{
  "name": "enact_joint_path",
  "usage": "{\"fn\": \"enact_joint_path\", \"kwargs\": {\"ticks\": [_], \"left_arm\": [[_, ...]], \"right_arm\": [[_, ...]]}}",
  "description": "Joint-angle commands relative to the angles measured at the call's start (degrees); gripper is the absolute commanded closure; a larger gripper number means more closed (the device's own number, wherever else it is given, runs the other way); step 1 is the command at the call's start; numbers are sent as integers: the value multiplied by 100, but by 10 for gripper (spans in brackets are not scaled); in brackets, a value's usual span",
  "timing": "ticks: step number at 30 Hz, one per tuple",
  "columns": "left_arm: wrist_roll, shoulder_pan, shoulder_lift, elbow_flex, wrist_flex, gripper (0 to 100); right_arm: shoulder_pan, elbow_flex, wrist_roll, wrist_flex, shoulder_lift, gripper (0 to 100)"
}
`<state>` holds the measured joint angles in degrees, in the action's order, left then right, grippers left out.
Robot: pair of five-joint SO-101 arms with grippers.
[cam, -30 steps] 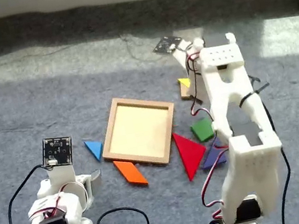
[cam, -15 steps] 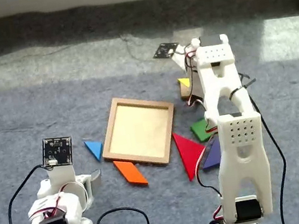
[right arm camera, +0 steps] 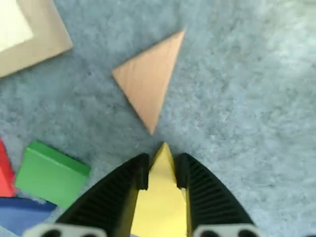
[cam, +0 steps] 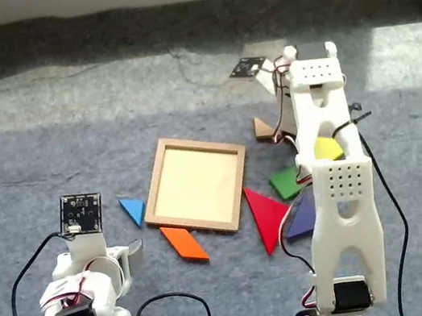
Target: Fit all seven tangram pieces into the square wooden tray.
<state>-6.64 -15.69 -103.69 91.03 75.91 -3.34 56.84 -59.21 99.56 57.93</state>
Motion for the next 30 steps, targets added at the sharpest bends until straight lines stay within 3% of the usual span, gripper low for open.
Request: {"fn": "enact_joint_path", "kwargs": {"ticks": [1,7,12,19,25,30], "left_arm": [[-26,-57,-31,-127,0,691],[-26,-57,-31,-127,0,691],[-26,-57,-31,-127,0,690],[-26,-57,-31,-127,0,688],[-26,-57,-31,-127,0,688],[-26,-57,-31,-127,0,688]], "right_arm": [[75,295,765,127,-31,915],[136,734,2092,154,-101,918],[391,602,2145,154,-813,913],[673,-1798,1073,136,-2624,804],[998,-4321,-281,101,-4224,920],[1262,-6009,-554,-989,-4796,978]]}}
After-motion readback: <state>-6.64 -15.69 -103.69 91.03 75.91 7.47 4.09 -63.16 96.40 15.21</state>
